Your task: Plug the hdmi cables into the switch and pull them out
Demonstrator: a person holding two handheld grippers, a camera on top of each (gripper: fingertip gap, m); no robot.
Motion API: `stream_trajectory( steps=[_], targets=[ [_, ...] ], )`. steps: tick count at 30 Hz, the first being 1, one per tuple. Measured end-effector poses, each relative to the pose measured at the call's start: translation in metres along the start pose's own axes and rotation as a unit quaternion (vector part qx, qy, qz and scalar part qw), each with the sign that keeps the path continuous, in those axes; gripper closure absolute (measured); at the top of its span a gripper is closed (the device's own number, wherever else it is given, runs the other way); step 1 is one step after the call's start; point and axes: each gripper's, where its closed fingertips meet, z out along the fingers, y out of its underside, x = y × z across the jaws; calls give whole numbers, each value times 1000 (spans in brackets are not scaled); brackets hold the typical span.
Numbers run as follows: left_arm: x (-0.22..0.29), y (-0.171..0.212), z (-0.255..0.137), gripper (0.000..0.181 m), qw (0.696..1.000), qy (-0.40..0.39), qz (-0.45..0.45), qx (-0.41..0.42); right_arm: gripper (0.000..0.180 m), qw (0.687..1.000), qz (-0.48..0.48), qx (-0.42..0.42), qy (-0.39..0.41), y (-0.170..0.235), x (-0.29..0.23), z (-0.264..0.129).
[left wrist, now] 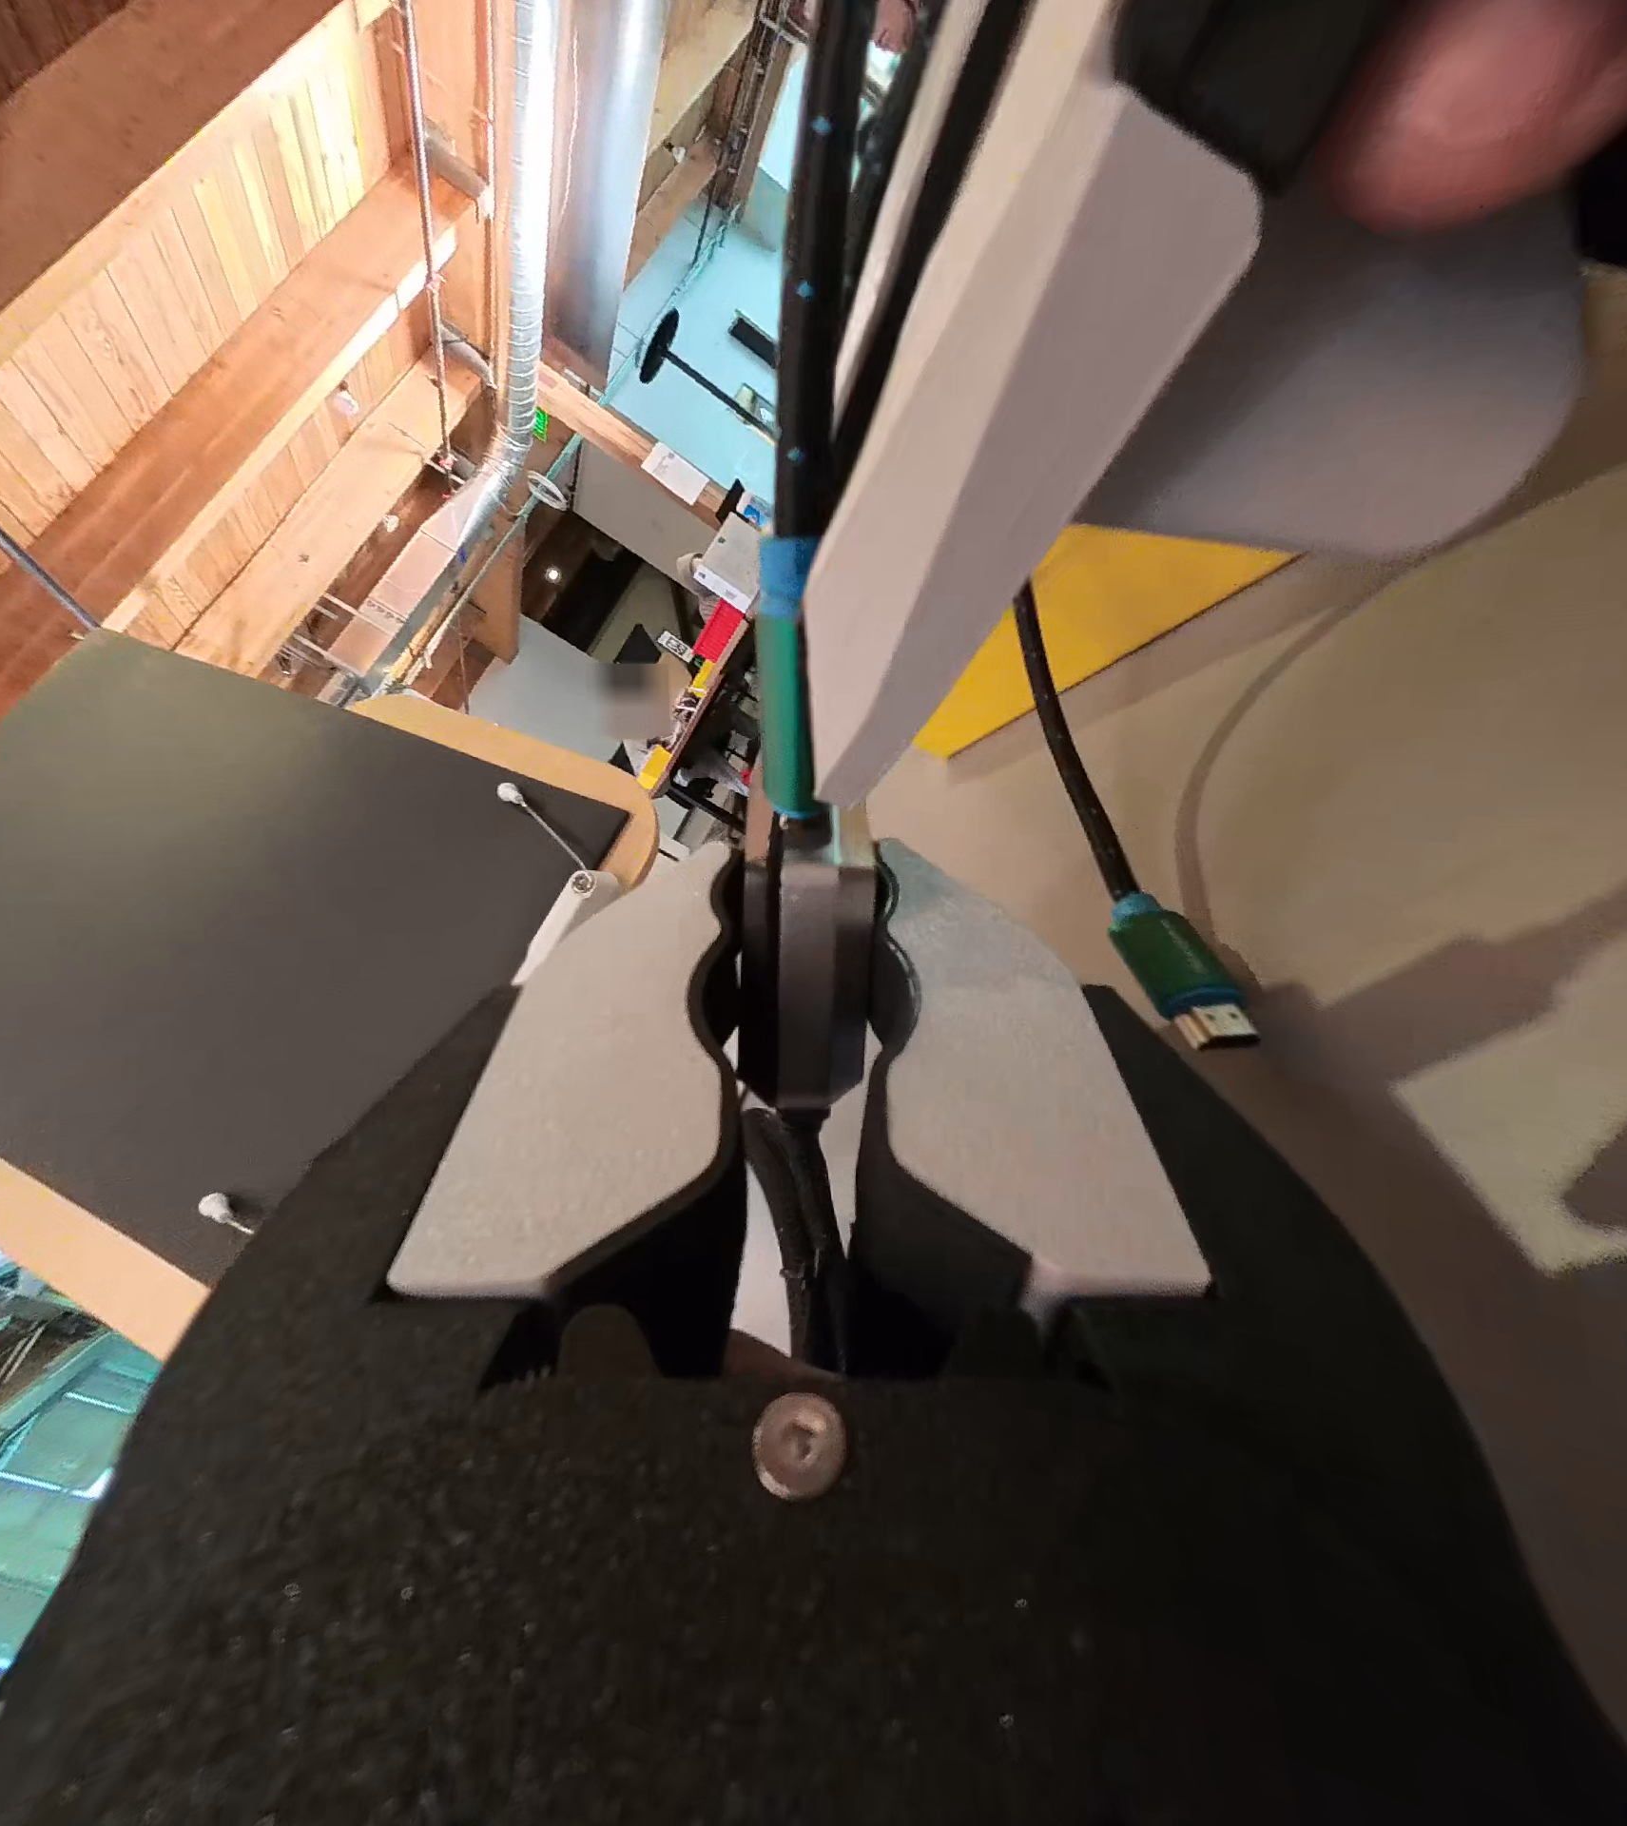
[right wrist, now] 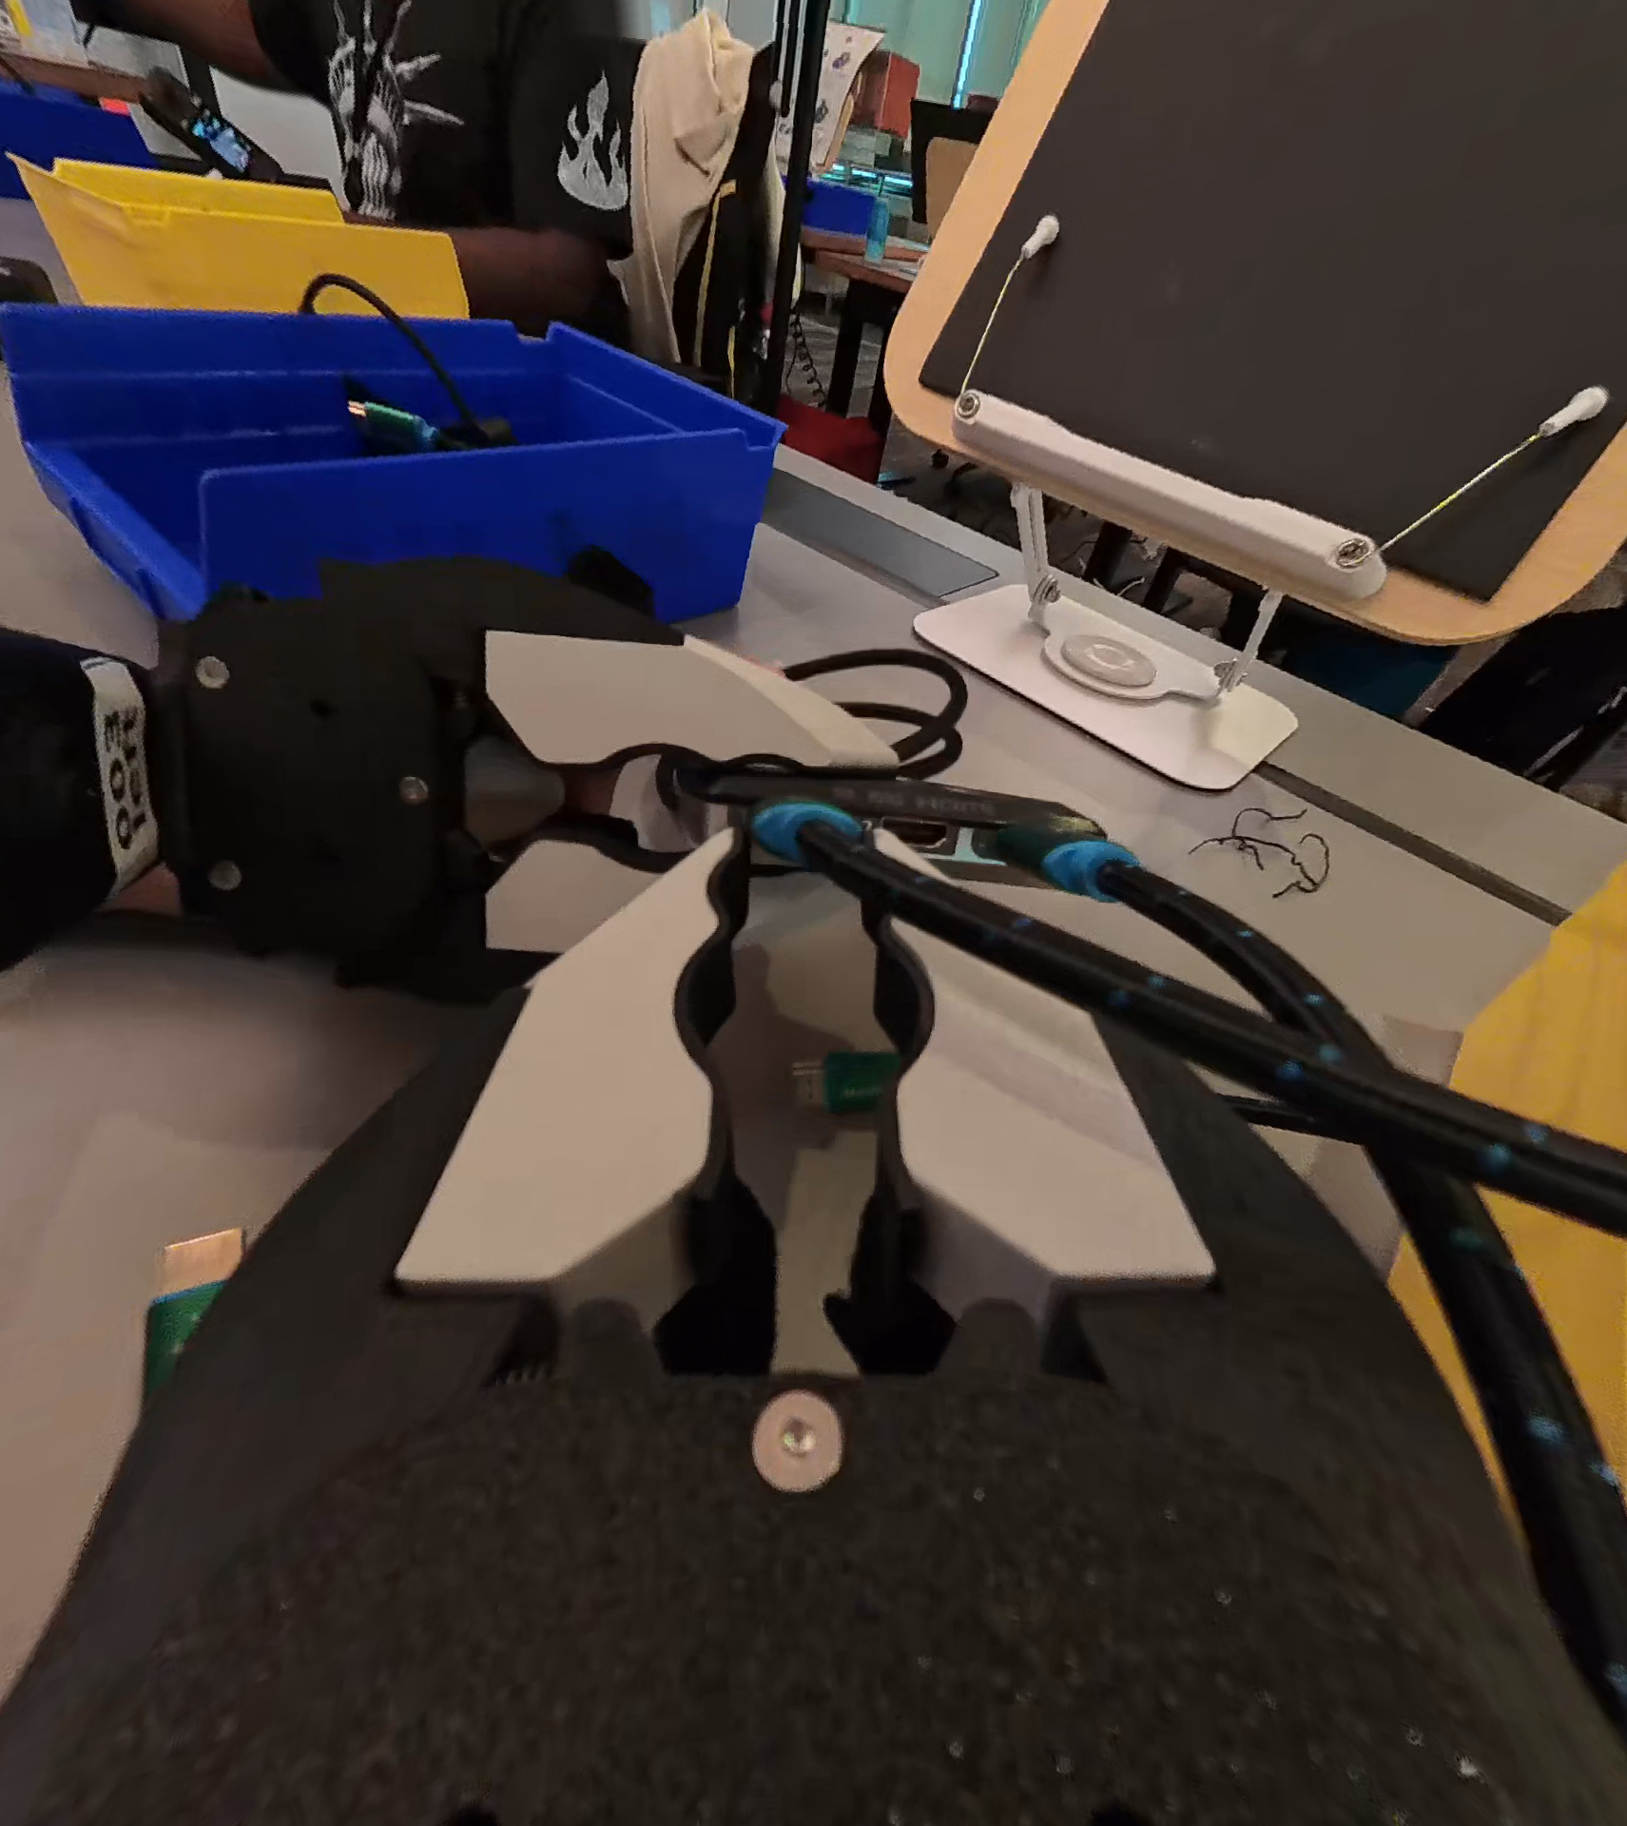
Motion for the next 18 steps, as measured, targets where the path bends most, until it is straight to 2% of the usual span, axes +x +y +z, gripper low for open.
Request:
stream_trajectory(
  steps=[8, 14, 18],
  targets=[
    [0, -1, -2, 159, 1000, -5, 17, 1, 159, 997, 67, 36, -16, -6, -3, -1],
    [-2, 0, -2, 159, 1000, -9, 7, -7, 159, 994, 107, 3, -32, -6, -3, -3],
    [-32, 53, -1, 159, 992, -42, -67, -99, 159, 990, 123, 72, -1, -37, 12, -29]
  ],
)
